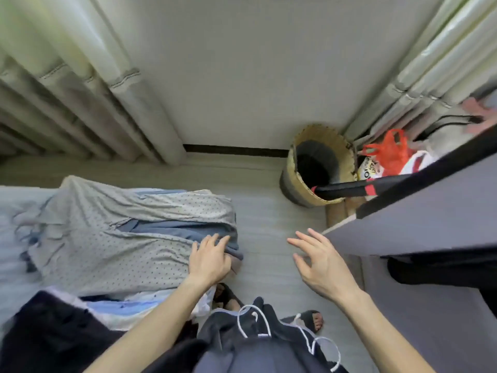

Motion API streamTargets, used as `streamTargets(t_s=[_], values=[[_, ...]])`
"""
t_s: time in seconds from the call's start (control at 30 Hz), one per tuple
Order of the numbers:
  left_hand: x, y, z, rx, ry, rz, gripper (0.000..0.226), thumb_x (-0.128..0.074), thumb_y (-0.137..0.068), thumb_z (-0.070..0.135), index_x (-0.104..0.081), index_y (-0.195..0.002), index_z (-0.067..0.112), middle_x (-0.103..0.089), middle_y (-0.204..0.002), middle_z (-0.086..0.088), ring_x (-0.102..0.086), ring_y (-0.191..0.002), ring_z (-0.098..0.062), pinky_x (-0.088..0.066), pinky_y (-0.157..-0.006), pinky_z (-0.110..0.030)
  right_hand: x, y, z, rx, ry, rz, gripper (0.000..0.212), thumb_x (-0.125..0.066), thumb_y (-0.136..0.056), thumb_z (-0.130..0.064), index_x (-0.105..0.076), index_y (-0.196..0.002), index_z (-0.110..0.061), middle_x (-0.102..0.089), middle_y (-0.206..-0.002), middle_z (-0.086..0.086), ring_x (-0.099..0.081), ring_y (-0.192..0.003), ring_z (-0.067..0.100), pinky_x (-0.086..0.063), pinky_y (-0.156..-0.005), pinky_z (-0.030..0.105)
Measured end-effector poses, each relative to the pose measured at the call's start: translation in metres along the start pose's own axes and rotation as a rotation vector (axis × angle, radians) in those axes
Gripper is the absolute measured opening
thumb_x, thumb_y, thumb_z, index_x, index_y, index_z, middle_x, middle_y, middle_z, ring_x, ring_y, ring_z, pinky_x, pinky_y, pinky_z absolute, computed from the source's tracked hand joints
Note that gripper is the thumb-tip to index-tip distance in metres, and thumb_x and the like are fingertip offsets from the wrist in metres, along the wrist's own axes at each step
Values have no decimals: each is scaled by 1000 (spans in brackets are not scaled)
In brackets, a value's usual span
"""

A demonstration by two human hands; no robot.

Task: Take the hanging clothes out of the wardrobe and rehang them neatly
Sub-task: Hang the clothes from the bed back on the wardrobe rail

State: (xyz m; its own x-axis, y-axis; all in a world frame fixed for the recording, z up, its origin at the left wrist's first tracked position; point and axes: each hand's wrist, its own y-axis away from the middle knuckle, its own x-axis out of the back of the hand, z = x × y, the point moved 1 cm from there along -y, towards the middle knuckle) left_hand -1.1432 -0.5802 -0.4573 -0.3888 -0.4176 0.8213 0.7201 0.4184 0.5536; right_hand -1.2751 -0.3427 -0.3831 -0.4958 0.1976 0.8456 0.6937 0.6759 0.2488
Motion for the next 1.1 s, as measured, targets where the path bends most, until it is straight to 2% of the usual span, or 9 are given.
streamTargets(t_s=[0.13,0.23,0.47,0.57,0.67,0.77,0.87,0.97,1.1], values=[[-10,21,-114,245,178,-14,61,-40,-91,38,-33,-151,31,-41,-154,-1,-38,-140,-23,-29,-112,-45,-46,-67,-97,222,125,-186,43,-51,-99,-34,-52,-141,-33,-43,-152,-11,-22,-149,14,-14,-121,26],[-19,46,-188,411,303,19,57,-39,-94,38,-34,-151,28,-45,-150,-1,-42,-136,-24,-33,-109,-45,-77,-109,-170,393,231,-308,46,-50,-99,-37,-48,-144,-32,-41,-155,-8,-23,-149,18,-17,-121,30],[-31,81,-332,745,535,115,56,-43,-97,35,-34,-152,27,-37,-157,3,-32,-144,-21,-24,-118,-46,-165,-179,-318,687,473,-573,50,-42,-101,-40,-35,-150,-34,-31,-161,-3,-17,-151,24,-22,-122,42],[-40,74,-386,806,599,105,57,-42,-97,35,-33,-153,28,-36,-157,3,-31,-145,-19,-26,-118,-44,-207,-203,-363,718,534,-634,54,-41,-102,-38,-27,-154,-33,-20,-164,-1,-11,-153,25,-15,-124,44],[-51,54,-438,827,670,87,57,-44,-93,34,-38,-149,24,-40,-154,-2,-39,-140,-24,-38,-110,-46,-256,-228,-389,680,595,-678,59,-39,-103,-41,-16,-157,-36,-9,-166,1,-4,-153,27,-11,-124,46],[-53,29,-482,862,807,136,57,-49,-95,32,-38,-150,22,-44,-150,-4,-44,-135,-27,-44,-104,-41,-305,-249,-399,644,667,-748,62,-37,-104,-42,-5,-156,-43,7,-166,1,5,-153,33,-6,-123,50],[-58,5,-524,884,953,173,55,-52,-96,30,-39,-148,19,-43,-147,-8,-46,-133,-28,-43,-104,-40,-350,-263,-396,637,726,-797,67,-41,-103,-38,1,-154,-47,23,-161,-3,10,-151,39,-6,-122,57],[-74,-17,-570,923,1095,214,54,-56,-92,34,-45,-141,16,-50,-140,-8,-52,-124,-28,-45,-104,-40,-385,-273,-387,589,762,-845,74,-45,-100,-32,4,-152,-50,20,-164,-3,9,-151,40,-10,-117,64],[-104,-38,-609,998,1189,199,66,-58,-90,39,-36,-148,15,-52,-143,-6,-52,-127,-31,-44,-104,-41,-408,-276,-373,507,774,-906,79,-43,-99,-28,12,-152,-48,24,-163,-2,17,-150,40,-10,-114,68]])
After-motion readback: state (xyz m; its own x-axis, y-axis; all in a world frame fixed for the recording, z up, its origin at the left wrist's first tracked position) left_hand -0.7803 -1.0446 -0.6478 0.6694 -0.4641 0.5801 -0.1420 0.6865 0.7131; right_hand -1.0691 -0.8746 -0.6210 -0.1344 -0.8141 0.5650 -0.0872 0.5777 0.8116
